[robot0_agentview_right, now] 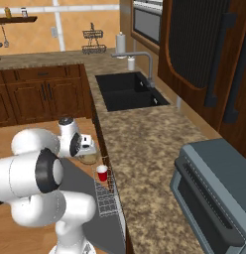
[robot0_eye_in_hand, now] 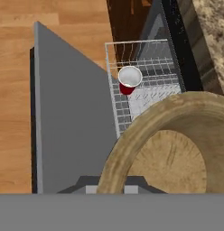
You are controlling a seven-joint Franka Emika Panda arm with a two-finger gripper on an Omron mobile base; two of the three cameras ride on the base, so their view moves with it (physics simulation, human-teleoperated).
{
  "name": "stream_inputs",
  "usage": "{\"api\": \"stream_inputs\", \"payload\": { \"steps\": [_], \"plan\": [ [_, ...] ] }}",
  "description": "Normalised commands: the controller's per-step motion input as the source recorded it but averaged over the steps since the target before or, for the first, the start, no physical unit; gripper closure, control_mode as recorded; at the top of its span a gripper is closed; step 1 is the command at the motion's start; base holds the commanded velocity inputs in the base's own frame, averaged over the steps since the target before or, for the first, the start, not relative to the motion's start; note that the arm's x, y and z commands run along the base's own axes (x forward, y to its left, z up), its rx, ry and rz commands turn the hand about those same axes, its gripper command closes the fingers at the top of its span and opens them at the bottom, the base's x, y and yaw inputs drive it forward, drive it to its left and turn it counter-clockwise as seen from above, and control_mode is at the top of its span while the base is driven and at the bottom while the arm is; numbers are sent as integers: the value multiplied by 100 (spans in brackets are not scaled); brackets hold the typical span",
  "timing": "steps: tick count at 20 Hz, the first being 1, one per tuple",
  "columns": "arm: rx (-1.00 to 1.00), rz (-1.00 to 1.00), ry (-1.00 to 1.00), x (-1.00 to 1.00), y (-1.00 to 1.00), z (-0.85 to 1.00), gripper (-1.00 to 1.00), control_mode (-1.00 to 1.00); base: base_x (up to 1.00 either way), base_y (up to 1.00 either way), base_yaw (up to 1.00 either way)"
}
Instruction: Pick up the cup and bowl from the counter, place them in the dishwasher, and close the dishwasher door.
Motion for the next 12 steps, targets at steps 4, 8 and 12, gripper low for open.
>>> {"api": "stream_inputs", "payload": {
  "steps": [4,8,12],
  "plan": [
    [-7,5,-1,34,43,-56,100,-100,0,0,0],
    [-7,4,7,56,41,-85,100,-100,0,0,0],
    [-4,0,10,55,6,-74,100,-100,0,0,0]
  ]
}}
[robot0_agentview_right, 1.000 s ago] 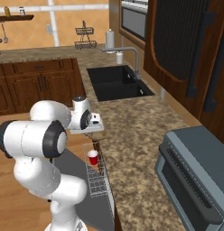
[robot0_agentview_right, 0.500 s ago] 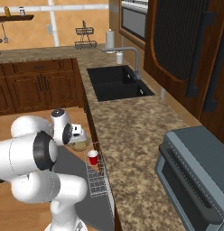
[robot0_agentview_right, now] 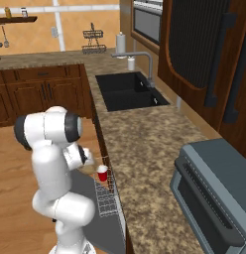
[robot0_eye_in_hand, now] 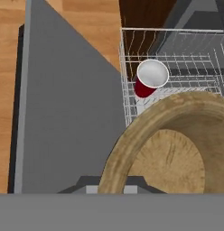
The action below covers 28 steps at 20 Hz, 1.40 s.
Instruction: Pick up the cup and bowl from the counter, place them in the dishwasher, and close the dishwasher door.
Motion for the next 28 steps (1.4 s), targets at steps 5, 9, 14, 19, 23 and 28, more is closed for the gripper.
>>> {"api": "stream_inputs", "payload": {
  "steps": [5,9,14,19,23,28],
  "plan": [
    [-4,0,9,53,3,-53,100,-100,0,0,0],
    [-17,-6,9,41,14,-49,100,-100,0,0,0],
    [-13,-16,11,14,4,-27,100,-100,0,0,0],
    [0,-7,1,26,-18,-10,100,-100,0,0,0],
    [-4,-3,0,50,-11,-30,100,-100,0,0,0],
    [-14,-16,0,38,-12,-29,100,-100,0,0,0]
  ]
}}
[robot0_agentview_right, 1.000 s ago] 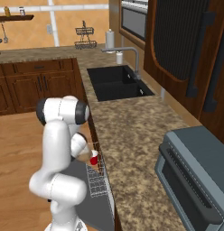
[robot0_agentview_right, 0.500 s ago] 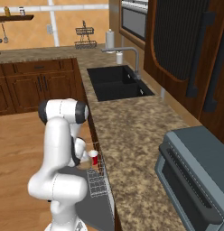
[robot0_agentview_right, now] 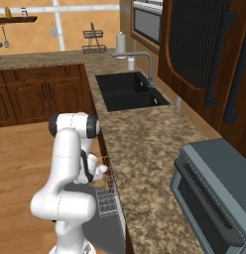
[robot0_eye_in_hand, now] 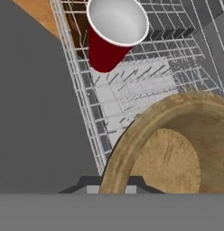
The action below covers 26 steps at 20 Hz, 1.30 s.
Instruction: Pick up the cup and bowl from the counter, place them in the dishwasher, and close the dishwasher door.
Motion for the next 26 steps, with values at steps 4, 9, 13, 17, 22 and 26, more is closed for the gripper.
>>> {"api": "stream_inputs", "payload": {
  "steps": [4,9,13,17,22,26],
  "plan": [
    [-12,-14,0,33,-17,-25,100,-100,0,0,0],
    [0,5,0,38,-44,-29,100,-100,0,0,0],
    [-7,7,0,45,-17,-49,100,-100,0,0,0],
    [-8,3,2,30,-24,-44,100,-100,0,0,0],
    [-4,4,3,35,-23,-42,100,-100,0,0,0],
    [-1,13,0,41,-2,-58,100,-100,0,0,0]
  ]
}}
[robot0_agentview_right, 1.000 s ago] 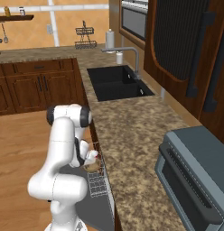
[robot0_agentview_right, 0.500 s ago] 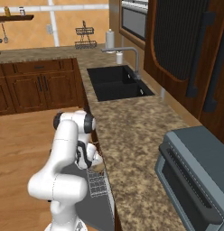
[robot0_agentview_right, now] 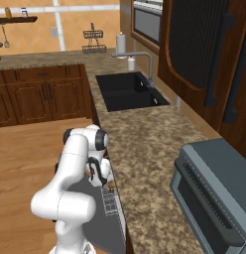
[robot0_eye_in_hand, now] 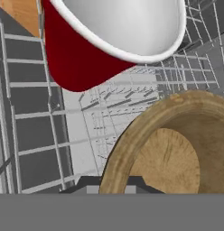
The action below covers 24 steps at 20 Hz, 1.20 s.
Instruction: Pick up the cup and bowl from the counter, place them in the dishwasher, and close the dishwasher door.
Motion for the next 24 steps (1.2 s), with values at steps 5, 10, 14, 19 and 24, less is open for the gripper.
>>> {"api": "stream_inputs", "payload": {
  "steps": [5,10,14,19,24],
  "plan": [
    [1,16,5,3,46,-84,-100,-100,0,0,0],
    [-2,3,-3,-1,17,-21,-100,-100,0,0,0],
    [0,0,-14,-66,29,60,-100,-100,0,0,0],
    [15,0,4,-59,54,97,-100,-100,0,0,0],
    [14,0,-1,-69,96,83,-100,-100,0,0,0]
  ]
}}
